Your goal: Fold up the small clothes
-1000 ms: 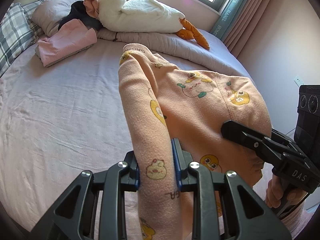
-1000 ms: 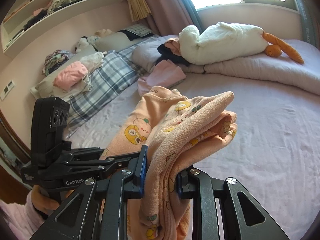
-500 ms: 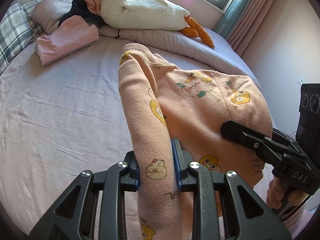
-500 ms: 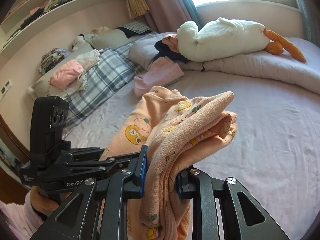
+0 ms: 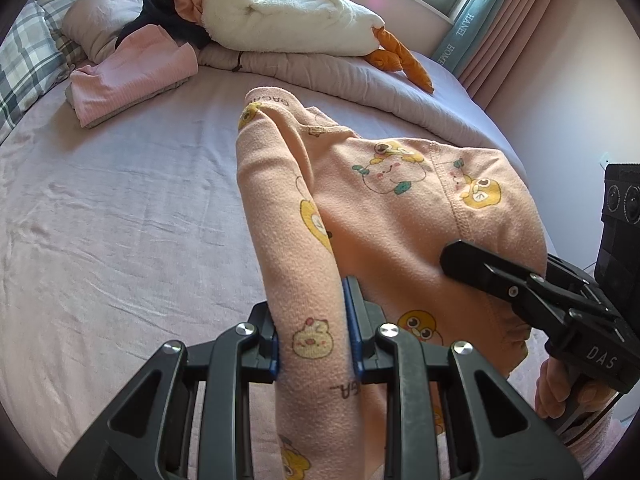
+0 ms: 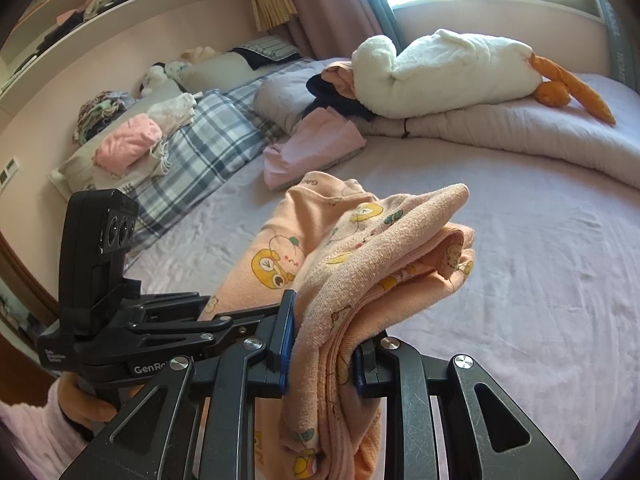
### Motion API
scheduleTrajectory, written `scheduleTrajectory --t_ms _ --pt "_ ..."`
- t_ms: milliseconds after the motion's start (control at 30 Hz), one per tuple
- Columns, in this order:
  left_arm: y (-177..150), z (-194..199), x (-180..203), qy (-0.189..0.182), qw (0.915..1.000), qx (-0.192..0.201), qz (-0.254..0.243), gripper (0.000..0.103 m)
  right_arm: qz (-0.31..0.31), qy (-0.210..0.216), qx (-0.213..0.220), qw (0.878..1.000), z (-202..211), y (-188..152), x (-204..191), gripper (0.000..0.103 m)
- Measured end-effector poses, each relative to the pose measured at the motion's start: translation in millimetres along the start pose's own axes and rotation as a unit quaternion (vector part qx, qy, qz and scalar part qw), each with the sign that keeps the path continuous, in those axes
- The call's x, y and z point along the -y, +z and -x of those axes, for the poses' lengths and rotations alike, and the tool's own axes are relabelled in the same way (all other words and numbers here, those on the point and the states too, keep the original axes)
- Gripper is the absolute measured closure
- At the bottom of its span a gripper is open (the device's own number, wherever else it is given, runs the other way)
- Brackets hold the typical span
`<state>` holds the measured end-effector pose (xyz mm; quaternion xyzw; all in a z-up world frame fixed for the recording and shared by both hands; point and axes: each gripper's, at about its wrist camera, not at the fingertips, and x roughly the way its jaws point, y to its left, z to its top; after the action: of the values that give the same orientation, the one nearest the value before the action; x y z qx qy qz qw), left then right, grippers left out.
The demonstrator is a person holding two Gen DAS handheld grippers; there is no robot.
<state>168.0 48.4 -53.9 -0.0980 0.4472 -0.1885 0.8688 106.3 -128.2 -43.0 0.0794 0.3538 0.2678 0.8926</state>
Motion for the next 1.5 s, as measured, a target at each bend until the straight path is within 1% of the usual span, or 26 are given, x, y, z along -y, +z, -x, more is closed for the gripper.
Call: scheduleTrajectory --t_ms 433,867,1500 --pt "12.2 -20.4 -9.3 0.007 1.0 -0.006 0.001 0.078 -0.006 -0.001 -0.004 1.0 -15.0 3.7 10.5 0.078" --pt "36.2 -39.9 -20.7 0.018 0.9998 0.002 -0.007 0.078 -0.004 -0.002 0.007 1.0 -36.4 21.7 24.9 0.078" --pt "41.0 -60.1 -26.4 0.032 0.9994 -0.009 -0.006 0.078 -0.002 -0.007 -0.006 1.0 -58.3 28.9 31.8 0.078"
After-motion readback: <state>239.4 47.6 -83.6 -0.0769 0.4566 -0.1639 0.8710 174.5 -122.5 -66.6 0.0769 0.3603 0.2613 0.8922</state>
